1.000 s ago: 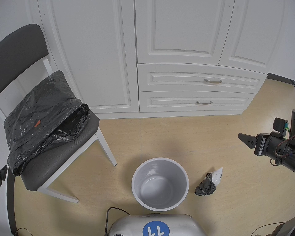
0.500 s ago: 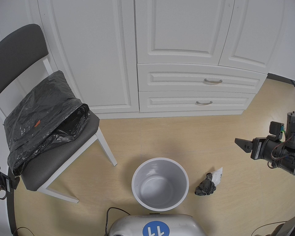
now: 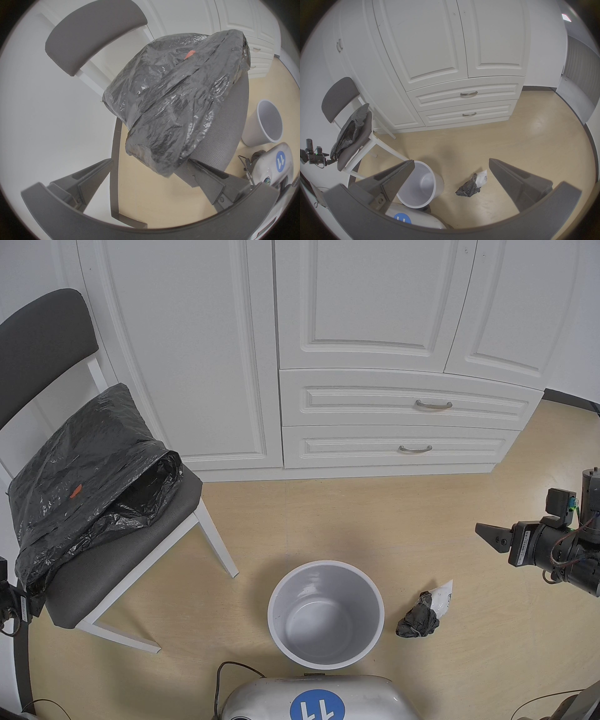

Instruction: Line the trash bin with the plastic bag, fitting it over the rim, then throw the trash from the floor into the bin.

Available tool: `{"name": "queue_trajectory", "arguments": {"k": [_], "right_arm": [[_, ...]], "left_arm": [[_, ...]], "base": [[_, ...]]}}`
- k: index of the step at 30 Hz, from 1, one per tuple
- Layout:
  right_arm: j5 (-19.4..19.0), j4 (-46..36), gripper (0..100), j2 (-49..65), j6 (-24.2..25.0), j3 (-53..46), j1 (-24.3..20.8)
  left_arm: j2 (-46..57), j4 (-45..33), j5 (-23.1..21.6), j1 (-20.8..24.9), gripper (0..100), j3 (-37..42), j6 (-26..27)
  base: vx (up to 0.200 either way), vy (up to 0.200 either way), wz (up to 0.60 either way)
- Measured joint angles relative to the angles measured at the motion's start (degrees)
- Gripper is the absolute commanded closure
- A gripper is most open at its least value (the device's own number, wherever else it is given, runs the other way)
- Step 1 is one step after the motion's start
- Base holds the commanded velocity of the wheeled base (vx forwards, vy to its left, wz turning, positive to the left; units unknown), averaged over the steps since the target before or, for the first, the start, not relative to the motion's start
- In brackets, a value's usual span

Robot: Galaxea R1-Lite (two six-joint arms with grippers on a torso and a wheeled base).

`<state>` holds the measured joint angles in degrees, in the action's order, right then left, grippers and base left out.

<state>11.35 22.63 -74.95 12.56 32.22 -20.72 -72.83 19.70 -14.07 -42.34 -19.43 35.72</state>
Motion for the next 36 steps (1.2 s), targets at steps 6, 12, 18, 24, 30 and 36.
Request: {"name": "queue_trajectory", "arguments": {"k": [6, 12, 18, 24, 30, 36], "right_arm": [[-0.02, 0.04, 0, 0.04, 0.0, 0.18, -0.3], [-0.02, 0.04, 0, 0.15, 0.0, 0.27, -0.77], [0.0, 0.04, 0, 0.26, -0.05, 0.28, -0.85], [0.0, 0.04, 0, 0.41, -0.07, 0.27, -0.9], [0.02, 0.04, 0, 0.52, -0.02, 0.27, -1.18], [0.0, 0.09, 0, 0.63, 0.0, 0.27, -1.38]], "left_arm": [[-3.63, 6.51, -0.02, 0.15, 0, 0.23, -2.66], [-5.97, 9.74, -0.05, 0.56, 0, 0.0, -7.23], [-7.18, 13.47, 0.0, 0.34, 0, -0.3, -8.84], [-7.63, 21.85, 0.06, -0.24, 0, -0.4, -13.47], [-7.96, 23.02, -0.02, -2.12, 0, -1.38, -14.84], [-8.34, 26.48, -0.05, -2.61, 0, -2.8, -18.68]], "base": [[0.0, 0.0, 0.0], [0.0, 0.0, 0.0], [0.0, 0.0, 0.0], [0.0, 0.0, 0.0], [0.0, 0.0, 0.0], [0.0, 0.0, 0.0]]}}
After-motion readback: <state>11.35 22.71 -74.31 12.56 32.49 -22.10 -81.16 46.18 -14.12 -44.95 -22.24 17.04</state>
